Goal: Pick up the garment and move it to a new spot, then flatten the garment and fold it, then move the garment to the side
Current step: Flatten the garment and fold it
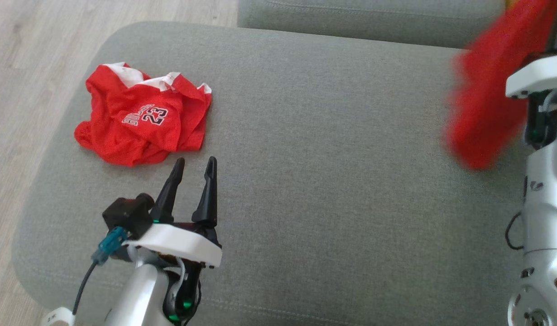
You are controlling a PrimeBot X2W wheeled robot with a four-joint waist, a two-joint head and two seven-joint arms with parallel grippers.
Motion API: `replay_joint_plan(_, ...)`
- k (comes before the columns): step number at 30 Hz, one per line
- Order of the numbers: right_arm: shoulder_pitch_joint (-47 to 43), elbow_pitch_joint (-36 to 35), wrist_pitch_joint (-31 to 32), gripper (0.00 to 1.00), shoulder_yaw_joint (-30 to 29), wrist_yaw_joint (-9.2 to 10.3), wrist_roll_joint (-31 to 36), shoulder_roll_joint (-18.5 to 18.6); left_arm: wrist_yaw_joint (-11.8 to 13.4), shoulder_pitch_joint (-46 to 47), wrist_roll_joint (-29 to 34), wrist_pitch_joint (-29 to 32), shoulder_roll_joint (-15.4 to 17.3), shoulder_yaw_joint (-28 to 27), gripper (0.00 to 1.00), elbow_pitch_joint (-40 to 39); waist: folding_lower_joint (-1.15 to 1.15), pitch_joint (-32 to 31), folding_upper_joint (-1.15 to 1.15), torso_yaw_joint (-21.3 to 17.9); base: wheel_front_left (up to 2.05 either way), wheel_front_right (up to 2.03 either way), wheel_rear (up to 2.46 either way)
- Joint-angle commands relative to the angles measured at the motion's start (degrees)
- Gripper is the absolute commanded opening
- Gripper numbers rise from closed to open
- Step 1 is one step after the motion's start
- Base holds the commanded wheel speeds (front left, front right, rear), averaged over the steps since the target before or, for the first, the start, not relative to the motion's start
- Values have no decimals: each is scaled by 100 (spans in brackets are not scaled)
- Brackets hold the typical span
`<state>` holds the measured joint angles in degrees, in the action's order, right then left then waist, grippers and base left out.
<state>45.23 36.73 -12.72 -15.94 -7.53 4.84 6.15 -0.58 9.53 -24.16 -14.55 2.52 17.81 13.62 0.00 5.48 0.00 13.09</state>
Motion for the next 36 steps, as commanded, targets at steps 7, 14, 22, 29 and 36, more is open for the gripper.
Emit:
replay_joint_plan(7,-126,-359,495,0,971,4,657,-245,-70,228,-36,-45,36,27,100,-177,0,172,0,289,0,0,0)
replay_joint_plan(14,-292,928,459,0,1840,4,720,-291,-64,488,-118,-45,36,288,100,-191,0,428,0,926,0,0,0)
replay_joint_plan(22,42,1876,91,100,3136,4,-379,-324,-29,549,-146,-45,36,342,100,-104,0,513,0,1206,0,0,0)
replay_joint_plan(29,238,2093,54,100,3558,4,-986,-326,-17,452,-96,-45,36,287,100,-73,0,290,0,750,0,0,0)
replay_joint_plan(36,188,1974,-158,100,3006,4,-1187,-262,0,404,-52,-45,36,154,100,-174,0,-81,0,-36,0,0,0)
